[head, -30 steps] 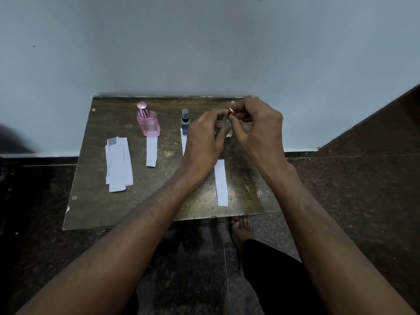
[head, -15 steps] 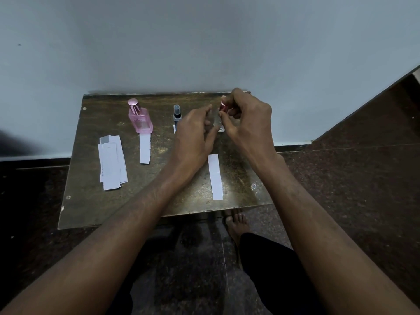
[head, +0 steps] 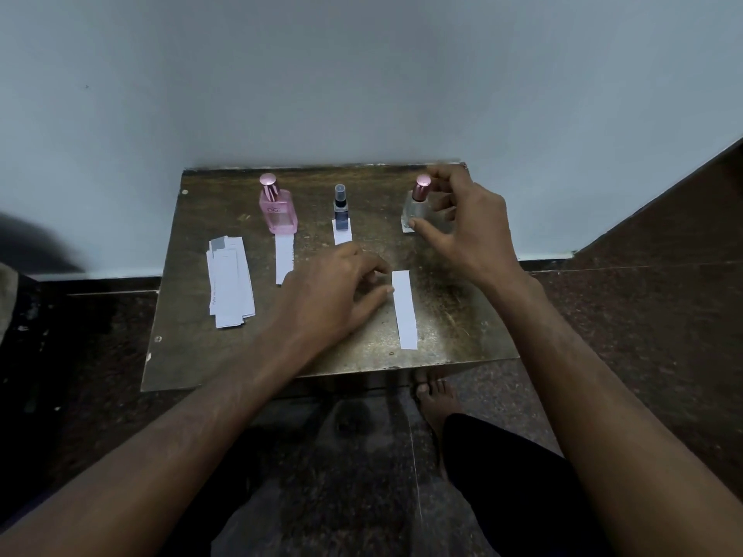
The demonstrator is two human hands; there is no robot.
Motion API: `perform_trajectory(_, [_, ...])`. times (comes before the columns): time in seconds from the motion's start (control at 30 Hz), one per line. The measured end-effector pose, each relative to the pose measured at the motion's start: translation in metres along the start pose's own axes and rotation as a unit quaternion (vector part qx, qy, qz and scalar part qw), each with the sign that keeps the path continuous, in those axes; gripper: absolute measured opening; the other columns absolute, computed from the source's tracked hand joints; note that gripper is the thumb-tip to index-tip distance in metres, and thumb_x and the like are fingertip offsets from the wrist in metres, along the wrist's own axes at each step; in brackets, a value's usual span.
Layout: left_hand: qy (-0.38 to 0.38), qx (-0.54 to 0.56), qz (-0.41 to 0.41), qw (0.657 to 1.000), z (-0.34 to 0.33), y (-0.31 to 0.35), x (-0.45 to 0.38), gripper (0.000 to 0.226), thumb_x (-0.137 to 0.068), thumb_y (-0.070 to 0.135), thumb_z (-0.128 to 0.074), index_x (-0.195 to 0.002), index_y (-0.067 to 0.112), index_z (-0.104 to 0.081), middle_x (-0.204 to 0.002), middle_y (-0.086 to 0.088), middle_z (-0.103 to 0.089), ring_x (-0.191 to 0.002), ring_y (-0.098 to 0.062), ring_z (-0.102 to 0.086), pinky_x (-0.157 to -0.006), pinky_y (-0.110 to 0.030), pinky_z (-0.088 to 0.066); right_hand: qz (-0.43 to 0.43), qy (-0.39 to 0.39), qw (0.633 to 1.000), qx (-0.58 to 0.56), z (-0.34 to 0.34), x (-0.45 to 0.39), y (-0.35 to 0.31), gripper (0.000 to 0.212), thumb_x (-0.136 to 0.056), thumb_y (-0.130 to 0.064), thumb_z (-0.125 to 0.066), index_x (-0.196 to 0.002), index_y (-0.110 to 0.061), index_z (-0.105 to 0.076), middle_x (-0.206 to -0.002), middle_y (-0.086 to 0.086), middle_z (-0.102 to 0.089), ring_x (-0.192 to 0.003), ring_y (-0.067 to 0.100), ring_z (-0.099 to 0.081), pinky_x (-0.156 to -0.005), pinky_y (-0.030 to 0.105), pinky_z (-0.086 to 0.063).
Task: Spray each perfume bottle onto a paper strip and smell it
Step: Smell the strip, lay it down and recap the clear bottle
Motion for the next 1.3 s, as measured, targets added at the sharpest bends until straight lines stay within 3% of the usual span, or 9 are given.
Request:
perform_trajectory(0.17, [-0.010, -0.037, -0.014, 0.999, -0.009, 0.006, 0.004, 0.043, -0.096, 0.061, -0.064, -0.133, 0.040, -0.068, -0.110, 0.013, -0.066, -0.098, -0.013, -0.066, -0.071, -0.034, -0.055, -0.021, -0.020, 1.000, 0.011, -0.008, 0.003, 0.002, 0.055, -0.084, -0.028, -0.088, -0.132, -0.018, -0.063, -0.110, -0.001, -0.075, -0.088, 0.013, -0.069, -0.083, 0.031, -0.057])
perform_trajectory(0.3, [-0.018, -0.066, -0.012, 0.998, -0.013, 0.006, 0.000, 0.045, -0.096, 0.065, -0.060, -0.133, 0.041, -0.067, -0.110, 0.013, -0.066, -0.099, -0.016, -0.068, -0.071, -0.033, -0.053, -0.033, -0.023, 0.999, 0.010, -0.009, 0.003, 0.003, 0.051, -0.087, -0.021, -0.086, -0.132, -0.017, -0.063, -0.106, -0.007, -0.069, -0.085, 0.009, -0.064, -0.072, 0.003, -0.046])
perform_trajectory(0.57, [-0.013, -0.080, 0.014, 0.997, -0.011, 0.004, 0.001, 0.042, -0.096, 0.064, -0.060, -0.131, 0.041, -0.064, -0.106, 0.015, -0.065, -0.096, -0.015, -0.068, -0.073, -0.039, -0.060, -0.027, -0.035, 0.999, 0.006, -0.018, 0.001, 0.001, 0.041, -0.092, -0.017, -0.081, -0.129, -0.017, -0.064, -0.099, -0.006, -0.068, -0.083, 0.010, -0.065, -0.082, 0.027, -0.055])
perform_trajectory(0.87, [-0.005, -0.097, 0.051, 0.994, -0.016, 0.007, -0.012, 0.037, -0.097, 0.059, -0.055, -0.126, 0.038, -0.063, -0.100, 0.012, -0.065, -0.090, -0.019, -0.069, -0.070, -0.042, -0.061, -0.044, -0.019, 0.999, -0.020, -0.011, 0.001, 0.006, 0.037, -0.095, -0.023, -0.079, -0.127, -0.015, -0.062, -0.105, -0.004, -0.071, -0.087, 0.013, -0.066, -0.081, 0.023, -0.052])
perform_trajectory(1.13, [0.015, -0.145, 0.079, 0.986, -0.014, 0.011, -0.033, 0.031, -0.100, 0.054, -0.056, -0.121, 0.033, -0.067, -0.106, 0.007, -0.072, -0.090, -0.025, -0.072, -0.068, -0.038, -0.058, -0.067, 0.002, 0.997, -0.044, -0.010, 0.005, 0.008, 0.036, -0.096, -0.023, -0.077, -0.128, -0.020, -0.060, -0.106, -0.001, -0.074, -0.089, 0.016, -0.070, -0.085, 0.035, -0.059])
perform_trajectory(1.3, [0.022, -0.166, 0.083, 0.982, -0.015, 0.013, -0.044, 0.031, -0.104, 0.050, -0.054, -0.124, 0.032, -0.067, -0.111, 0.006, -0.074, -0.091, -0.022, -0.072, -0.068, -0.035, -0.051, -0.071, 0.004, 0.996, -0.050, -0.011, 0.001, 0.009, 0.036, -0.096, -0.021, -0.076, -0.128, -0.020, -0.061, -0.105, -0.001, -0.075, -0.089, 0.013, -0.071, -0.084, 0.026, -0.057])
Point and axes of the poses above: each hand's wrist, its own x-axis away from the middle knuckle, its own z-axis out of the back of the hand, y = z × x, the point moved 2 cm from there along -x, towards the middle knuckle
